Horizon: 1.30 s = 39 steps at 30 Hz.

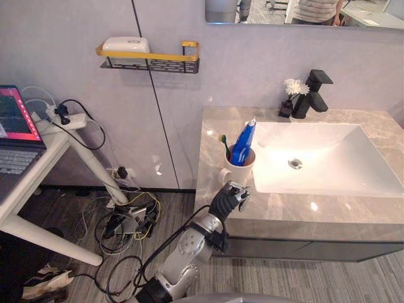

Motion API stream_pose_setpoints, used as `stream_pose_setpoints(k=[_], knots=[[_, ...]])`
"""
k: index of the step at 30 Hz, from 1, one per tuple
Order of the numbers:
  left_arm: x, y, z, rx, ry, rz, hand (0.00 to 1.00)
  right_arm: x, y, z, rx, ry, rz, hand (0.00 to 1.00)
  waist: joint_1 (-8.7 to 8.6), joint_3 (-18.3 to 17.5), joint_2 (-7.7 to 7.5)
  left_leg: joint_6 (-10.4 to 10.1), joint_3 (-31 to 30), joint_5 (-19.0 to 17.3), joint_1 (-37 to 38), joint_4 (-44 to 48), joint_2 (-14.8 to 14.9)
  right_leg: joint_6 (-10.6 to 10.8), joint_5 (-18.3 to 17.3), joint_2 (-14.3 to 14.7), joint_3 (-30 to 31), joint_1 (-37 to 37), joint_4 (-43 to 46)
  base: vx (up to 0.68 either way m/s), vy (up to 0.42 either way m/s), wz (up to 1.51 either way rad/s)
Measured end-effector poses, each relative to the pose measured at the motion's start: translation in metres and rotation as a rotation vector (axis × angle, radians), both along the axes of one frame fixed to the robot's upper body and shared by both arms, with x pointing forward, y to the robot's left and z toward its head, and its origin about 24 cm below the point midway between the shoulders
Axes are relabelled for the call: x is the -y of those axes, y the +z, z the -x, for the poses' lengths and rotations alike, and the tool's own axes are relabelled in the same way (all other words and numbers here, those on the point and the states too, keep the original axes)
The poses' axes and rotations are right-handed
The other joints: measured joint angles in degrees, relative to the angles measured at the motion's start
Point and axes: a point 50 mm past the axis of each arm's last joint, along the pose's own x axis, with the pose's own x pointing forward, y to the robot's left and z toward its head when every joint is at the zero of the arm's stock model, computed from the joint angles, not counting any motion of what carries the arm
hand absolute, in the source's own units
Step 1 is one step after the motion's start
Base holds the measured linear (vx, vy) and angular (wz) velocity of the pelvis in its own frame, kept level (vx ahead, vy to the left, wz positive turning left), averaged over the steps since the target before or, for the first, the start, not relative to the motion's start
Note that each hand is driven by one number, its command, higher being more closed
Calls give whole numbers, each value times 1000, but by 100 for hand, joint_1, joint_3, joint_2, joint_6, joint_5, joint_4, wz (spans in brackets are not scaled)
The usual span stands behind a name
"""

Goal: Organize washtable

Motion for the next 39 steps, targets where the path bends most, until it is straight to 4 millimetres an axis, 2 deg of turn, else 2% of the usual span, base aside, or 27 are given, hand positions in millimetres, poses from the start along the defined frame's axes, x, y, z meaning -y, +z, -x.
stream_pose_setpoints(k=[6,16,29,33,39], knots=[[-2,-10,-2,-16,14,-58,100,0,0,-3,8,4,-5,0,-83,15,-23,0,9,-3,-10,0,0,0,1,0,3,-13,-2,0,0,0],[-4,-15,-13,-19,46,-106,100,-2,0,-8,16,4,-10,0,-98,58,-78,-17,53,-24,-60,-1,1,1,2,2,22,-59,-43,0,0,0],[-8,-6,-38,33,133,-160,100,-1,0,-11,23,4,-9,0,-119,74,-68,-25,240,-30,-67,-2,7,-5,15,-1,165,-119,-82,6,-1,-6],[-19,-1,-48,56,215,-176,100,-1,0,-16,34,5,-8,0,-241,128,-7,-25,299,-30,-86,-2,12,-2,43,-2,208,-162,-89,-4,10,-6],[-28,5,-62,57,306,-180,100,0,0,-18,37,3,-7,0,-256,153,14,-38,418,-49,-93,-2,26,4,118,5,319,-192,-181,-3,7,-10]])
